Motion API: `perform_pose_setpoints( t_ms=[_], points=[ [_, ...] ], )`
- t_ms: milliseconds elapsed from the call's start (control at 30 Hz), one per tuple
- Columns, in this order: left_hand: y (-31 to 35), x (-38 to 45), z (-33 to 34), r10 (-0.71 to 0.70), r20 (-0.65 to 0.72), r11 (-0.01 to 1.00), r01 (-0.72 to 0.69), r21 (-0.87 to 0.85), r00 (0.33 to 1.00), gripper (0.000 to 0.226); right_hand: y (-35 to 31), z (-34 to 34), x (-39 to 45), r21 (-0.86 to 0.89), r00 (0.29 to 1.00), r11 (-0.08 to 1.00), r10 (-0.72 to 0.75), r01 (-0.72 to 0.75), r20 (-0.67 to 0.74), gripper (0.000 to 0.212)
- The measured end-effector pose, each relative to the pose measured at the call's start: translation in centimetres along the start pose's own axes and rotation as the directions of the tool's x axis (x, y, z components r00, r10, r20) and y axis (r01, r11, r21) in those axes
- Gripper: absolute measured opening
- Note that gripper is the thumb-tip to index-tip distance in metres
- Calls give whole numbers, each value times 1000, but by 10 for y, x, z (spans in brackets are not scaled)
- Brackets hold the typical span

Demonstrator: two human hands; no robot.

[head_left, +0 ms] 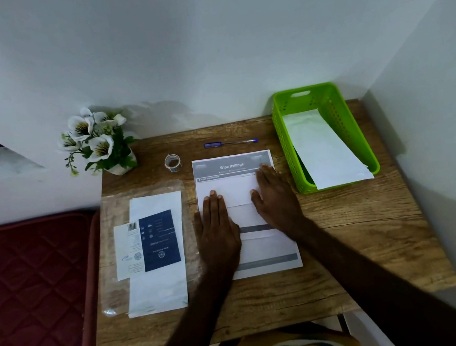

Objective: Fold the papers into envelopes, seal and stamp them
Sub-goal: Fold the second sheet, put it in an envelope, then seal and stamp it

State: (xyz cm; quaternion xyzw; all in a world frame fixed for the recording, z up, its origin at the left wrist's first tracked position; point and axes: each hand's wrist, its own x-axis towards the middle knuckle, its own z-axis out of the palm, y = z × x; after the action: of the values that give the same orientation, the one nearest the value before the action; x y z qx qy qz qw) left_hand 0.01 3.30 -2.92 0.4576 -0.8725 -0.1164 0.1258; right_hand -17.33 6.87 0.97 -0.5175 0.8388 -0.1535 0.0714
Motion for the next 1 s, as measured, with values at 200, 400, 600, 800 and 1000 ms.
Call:
perform_pose_setpoints(
  t_ms=[200, 400, 600, 800, 1000],
  points=[
    [1, 0, -1, -6, 22, 1000, 6, 11, 1000, 61, -7, -32, 35, 53, 985, 996, -79, 72, 151, 59],
    [3, -1, -4, -26, -13, 1000, 26, 17, 1000, 62, -11, -44, 60, -58, 940, 991, -95, 120, 329, 76],
    [4, -1, -5, -28, -25, 999, 28, 22, 999, 64, -13, -46, 67, -97, 891, 985, -86, 144, 446, 74],
    [5, -1, -5, -35, -36, 999, 36, 32, 999, 65, -18, -49, 73, -131, 876, 973, -108, 191, 470, 80],
    [7, -2, -8, -43, -63, 998, 46, 44, 997, 65, -23, -47, 69, -75, 897, 983, -118, 165, 426, 66]
  ],
)
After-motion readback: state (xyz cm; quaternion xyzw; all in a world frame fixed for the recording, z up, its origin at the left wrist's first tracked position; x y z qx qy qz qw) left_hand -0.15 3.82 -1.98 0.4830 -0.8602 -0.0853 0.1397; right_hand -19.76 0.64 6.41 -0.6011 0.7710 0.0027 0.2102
